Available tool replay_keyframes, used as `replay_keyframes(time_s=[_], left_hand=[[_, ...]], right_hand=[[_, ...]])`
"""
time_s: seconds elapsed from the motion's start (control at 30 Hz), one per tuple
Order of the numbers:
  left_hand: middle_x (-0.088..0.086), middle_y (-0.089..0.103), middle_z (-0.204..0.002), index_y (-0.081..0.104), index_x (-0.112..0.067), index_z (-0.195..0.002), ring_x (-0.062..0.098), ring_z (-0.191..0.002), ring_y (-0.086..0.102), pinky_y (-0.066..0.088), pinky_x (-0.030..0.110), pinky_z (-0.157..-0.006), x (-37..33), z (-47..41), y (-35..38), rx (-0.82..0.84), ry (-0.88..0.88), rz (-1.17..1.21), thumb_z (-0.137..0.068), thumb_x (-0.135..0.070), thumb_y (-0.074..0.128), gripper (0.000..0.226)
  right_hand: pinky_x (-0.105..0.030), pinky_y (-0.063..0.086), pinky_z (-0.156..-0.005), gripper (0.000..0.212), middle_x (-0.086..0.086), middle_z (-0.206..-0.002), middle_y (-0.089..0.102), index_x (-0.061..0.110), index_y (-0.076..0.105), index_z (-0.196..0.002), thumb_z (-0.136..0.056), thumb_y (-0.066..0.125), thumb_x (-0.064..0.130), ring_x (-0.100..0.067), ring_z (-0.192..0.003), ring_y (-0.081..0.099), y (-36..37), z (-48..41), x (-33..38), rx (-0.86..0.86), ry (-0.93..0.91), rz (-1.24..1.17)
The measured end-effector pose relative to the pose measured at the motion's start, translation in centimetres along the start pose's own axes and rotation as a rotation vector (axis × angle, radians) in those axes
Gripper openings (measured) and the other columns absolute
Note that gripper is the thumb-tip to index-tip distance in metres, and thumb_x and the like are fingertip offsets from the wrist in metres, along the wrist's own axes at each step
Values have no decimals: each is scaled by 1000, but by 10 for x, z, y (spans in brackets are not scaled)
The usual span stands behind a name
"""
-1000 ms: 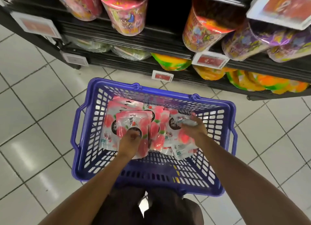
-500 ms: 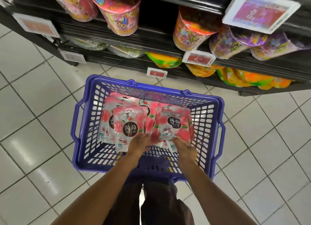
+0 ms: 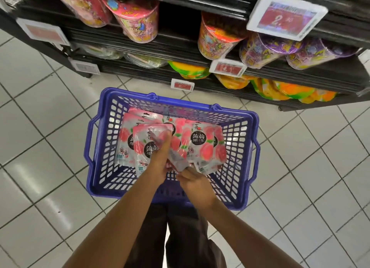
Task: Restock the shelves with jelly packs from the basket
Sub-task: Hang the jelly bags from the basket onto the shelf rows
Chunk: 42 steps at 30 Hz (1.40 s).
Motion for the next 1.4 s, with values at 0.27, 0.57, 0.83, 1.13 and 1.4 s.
replay_keyframes(time_s=[0.27,0.57,0.83,1.13,1.4], left_hand=[[9,69,-63,56,-10,-78,31,-71,60,51,41,-66,-10,-14,-45,-76,-167,41,-87,4,43,20],[17,60,-85,48,-6,-73,32,-78,60,51,43,-70,-6,-53,-49,-37,-192,-8,-85,10,37,23],[13,60,-82,53,-8,-81,29,-75,59,50,37,-70,-6,-52,-57,-55,-176,-79,-90,1,40,18],[-5,64,-115,55,-44,-111,14,-105,62,53,33,-79,-19,0,-34,-29,86,-285,-101,-26,43,24],[-7,57,-126,46,-48,-137,20,-121,53,51,29,-86,-56,81,-20,116,156,-448,-103,-31,42,38]], right_hand=[[-31,51,-73,28,-5,-82,71,8,72,-77,-69,63,-17,-10,-85,58,9,8,-64,-25,295,-414],[-48,30,-115,112,-21,-158,22,1,18,-152,-76,63,70,-37,-142,28,98,8,-156,513,1273,-166],[-47,46,-96,57,-10,-128,55,18,47,-122,-75,77,30,-34,-124,49,95,-3,-145,233,1202,-125],[-39,57,-88,77,-2,-104,71,16,53,-123,-57,90,1,-23,-99,69,41,13,-89,-316,1294,-1018],[-20,56,-64,46,5,-83,77,17,67,-99,-68,77,-16,-8,-72,71,-34,10,-31,-264,1171,-1429]])
Point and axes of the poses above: each hand's wrist, its own z-axis away from the middle knuckle, its own y-axis out of the palm, x = y × z, the point moved 5 cm from there along -z, towards the middle knuckle
